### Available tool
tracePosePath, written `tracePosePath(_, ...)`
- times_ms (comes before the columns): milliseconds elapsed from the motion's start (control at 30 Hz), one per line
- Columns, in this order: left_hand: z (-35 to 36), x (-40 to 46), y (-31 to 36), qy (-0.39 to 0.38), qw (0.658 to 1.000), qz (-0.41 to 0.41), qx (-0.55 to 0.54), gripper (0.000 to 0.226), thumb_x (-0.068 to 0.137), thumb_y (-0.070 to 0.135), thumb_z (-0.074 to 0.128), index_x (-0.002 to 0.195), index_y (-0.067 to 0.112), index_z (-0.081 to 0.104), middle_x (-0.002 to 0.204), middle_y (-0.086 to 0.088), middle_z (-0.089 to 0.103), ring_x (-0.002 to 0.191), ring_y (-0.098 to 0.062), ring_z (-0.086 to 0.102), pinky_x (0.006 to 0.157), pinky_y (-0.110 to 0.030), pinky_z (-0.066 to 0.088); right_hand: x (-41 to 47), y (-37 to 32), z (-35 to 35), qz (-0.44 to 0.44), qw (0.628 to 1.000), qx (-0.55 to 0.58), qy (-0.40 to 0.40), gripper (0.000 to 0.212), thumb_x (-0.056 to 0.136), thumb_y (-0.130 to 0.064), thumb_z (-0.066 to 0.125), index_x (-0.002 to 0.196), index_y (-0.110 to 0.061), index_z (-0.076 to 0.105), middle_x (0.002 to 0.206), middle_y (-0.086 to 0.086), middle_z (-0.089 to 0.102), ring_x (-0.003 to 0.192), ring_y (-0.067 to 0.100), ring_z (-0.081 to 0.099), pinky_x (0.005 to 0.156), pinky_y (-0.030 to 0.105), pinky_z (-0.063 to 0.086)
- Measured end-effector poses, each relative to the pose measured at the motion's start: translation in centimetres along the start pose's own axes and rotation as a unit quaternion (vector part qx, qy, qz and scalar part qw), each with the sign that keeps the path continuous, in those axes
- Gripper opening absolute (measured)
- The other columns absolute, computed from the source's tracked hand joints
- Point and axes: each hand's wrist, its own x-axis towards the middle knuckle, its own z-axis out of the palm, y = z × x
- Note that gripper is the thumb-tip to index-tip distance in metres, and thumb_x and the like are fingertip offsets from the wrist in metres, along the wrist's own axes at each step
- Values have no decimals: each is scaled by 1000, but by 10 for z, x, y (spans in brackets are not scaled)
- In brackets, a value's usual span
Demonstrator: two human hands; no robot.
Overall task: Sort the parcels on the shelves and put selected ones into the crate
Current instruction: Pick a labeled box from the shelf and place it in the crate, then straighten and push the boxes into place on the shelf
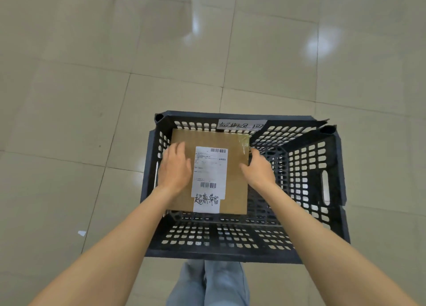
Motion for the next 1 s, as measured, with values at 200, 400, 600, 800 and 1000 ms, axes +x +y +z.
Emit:
tracePosePath(200,-125,10,25,50,993,64,89,44,94,14,49,137,7,48,144,-9,45,134,-27,36,106,-38,33,-34,-96,-111,-230,946,-217,75,69,95,-25,56,154,-20,19,155,9,32,142,28,29,116,43,28)
tracePosePath(400,-299,-20,18,124,979,-40,157,61,88,26,53,145,12,38,143,-8,47,130,-28,43,102,-37,36,-115,-233,-218,-369,867,-314,117,78,92,-17,58,154,-18,12,162,10,12,149,28,10,121,43,13)
tracePosePath(600,-451,-119,-38,199,960,-155,125,71,86,32,56,149,15,28,144,-11,42,129,-32,44,102,-38,38,-235,-373,-250,-518,781,-329,115,87,87,-27,65,155,-15,11,158,6,25,142,28,28,115,40,27)
tracePosePath(800,-537,-296,-127,278,904,-288,152,64,89,36,54,146,16,32,146,-7,39,133,-28,38,103,-38,35,-389,-469,-193,-657,654,-352,131,77,87,-31,67,150,-16,26,155,6,31,143,27,29,115,42,28)
tracePosePath(1000,-542,-529,-192,331,817,-433,188,58,88,34,53,143,18,39,140,-5,47,129,-25,44,101,-34,38,-574,-493,-85,-780,522,-329,105,80,87,-34,65,152,-15,23,154,6,33,142,27,30,116,41,27)
